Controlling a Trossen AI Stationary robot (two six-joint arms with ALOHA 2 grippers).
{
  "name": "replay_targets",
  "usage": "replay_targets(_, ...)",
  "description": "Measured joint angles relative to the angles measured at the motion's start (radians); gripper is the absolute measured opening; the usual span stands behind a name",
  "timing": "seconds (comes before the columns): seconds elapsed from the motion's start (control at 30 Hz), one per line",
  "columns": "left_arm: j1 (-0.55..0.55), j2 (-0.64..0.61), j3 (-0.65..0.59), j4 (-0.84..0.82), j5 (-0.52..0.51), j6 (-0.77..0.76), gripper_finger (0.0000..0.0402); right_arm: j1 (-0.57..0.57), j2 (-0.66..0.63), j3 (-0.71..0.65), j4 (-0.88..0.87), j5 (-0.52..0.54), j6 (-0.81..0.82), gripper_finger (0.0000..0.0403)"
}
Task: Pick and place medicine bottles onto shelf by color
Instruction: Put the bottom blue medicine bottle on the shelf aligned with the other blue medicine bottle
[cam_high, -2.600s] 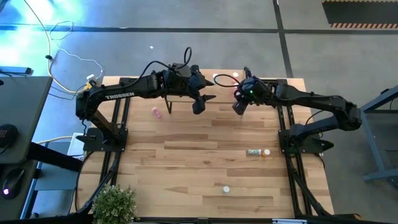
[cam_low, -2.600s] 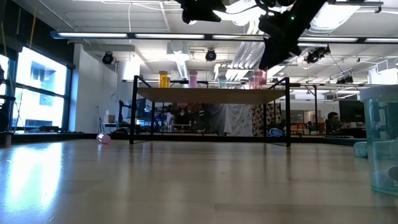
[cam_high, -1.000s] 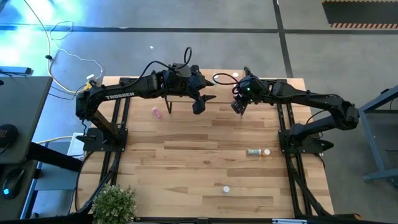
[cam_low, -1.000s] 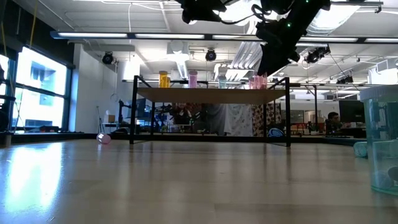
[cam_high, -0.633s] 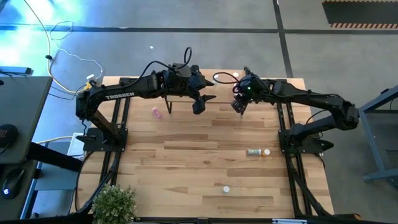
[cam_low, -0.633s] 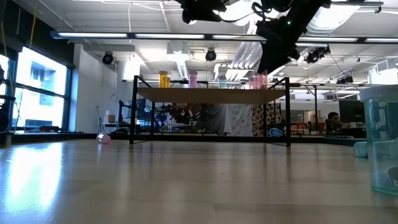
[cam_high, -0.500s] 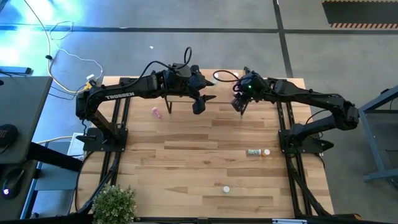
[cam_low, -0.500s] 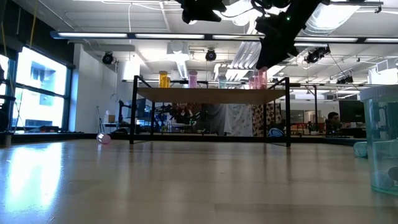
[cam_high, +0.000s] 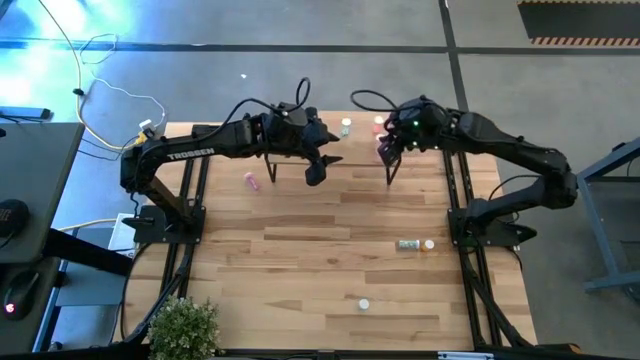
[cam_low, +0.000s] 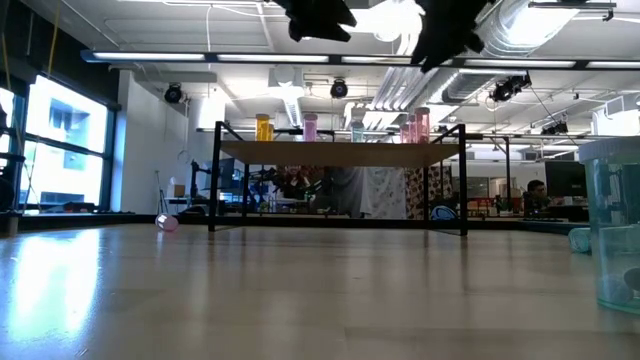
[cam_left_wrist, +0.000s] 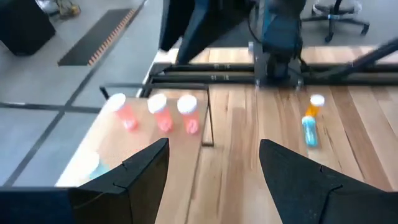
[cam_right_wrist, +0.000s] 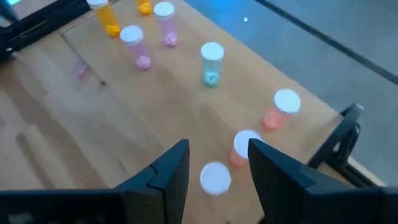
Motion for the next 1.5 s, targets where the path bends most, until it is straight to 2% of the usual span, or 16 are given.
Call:
replay_targets(0.2, -0.006, -0.033, -0.004, -0.119, 0.02, 0.001, 0.0241, 0.103, -0.008, 0.042, -0.13, -0.004, 0.096, 0.0156)
replay_targets(0.37, -0.025, -0.08, -0.094, -0.137, 0.064, -0.057, 0.0241, 0.223, -0.026, -0.018, -0.198, -0.01, 0.24, 0.0156)
replay_targets(0.53, -0.063, -0.147, -0.198, -0.125, 0.061, -0.159, 0.0241, 0.344, -0.046, -0.078, -0.211, -0.015, 0.361, 0.0156)
replay_targets(0.9, -0.207, -0.233, -0.364, -0.084, -0.08, -0.428, 0.0241, 0.551, -0.046, -0.129, -0.267, -0.087, 0.511, 0.0156)
replay_targets(1.27, -0.396, -0.233, -0.4, -0.088, -0.193, -0.595, 0.0241, 0.77, -0.046, -0.129, -0.286, -0.095, 0.569, 0.0156)
replay_targets(1.5, -0.507, -0.233, -0.4, -0.09, -0.268, -0.623, 0.0241, 0.917, -0.046, -0.129, -0.285, -0.085, 0.641, 0.0156)
